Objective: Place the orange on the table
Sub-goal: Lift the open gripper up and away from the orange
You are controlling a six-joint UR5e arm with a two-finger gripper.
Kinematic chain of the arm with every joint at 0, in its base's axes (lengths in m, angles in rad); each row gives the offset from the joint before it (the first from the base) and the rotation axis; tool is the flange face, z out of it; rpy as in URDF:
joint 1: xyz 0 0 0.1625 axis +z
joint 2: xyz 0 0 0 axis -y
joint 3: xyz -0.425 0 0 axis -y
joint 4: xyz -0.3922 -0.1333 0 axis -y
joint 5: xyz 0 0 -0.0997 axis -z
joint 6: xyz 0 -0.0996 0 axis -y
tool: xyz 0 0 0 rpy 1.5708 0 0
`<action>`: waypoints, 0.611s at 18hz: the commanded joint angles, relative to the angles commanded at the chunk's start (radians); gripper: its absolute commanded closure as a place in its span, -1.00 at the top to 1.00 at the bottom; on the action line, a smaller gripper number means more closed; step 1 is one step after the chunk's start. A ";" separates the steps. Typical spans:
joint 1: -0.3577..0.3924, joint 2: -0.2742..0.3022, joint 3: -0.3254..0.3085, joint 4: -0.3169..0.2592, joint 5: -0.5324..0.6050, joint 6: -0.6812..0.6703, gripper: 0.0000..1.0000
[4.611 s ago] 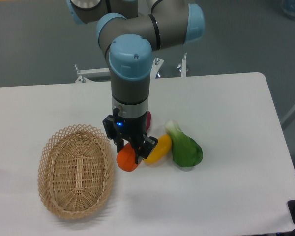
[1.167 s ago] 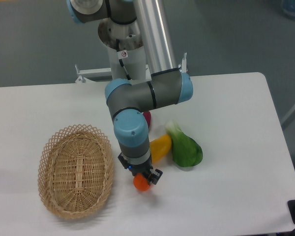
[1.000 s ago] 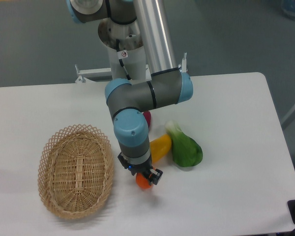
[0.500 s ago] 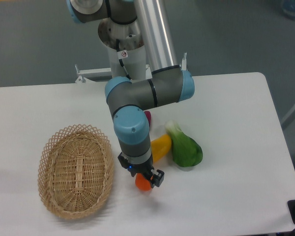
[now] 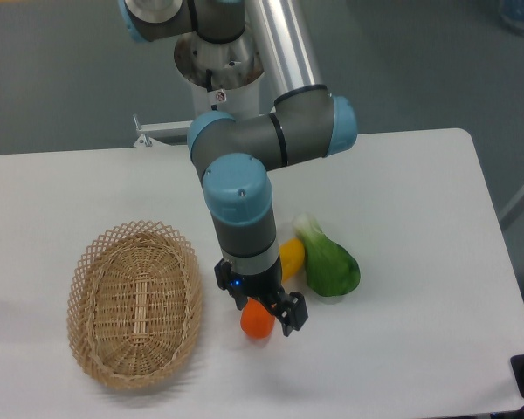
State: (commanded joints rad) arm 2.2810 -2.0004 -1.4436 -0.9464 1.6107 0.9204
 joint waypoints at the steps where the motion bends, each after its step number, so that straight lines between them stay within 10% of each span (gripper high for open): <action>1: 0.002 0.006 0.008 -0.003 0.000 0.002 1.00; 11: 0.054 0.066 0.069 -0.164 -0.037 0.086 1.00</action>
State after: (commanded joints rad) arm 2.3347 -1.9344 -1.3744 -1.1106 1.5739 1.0063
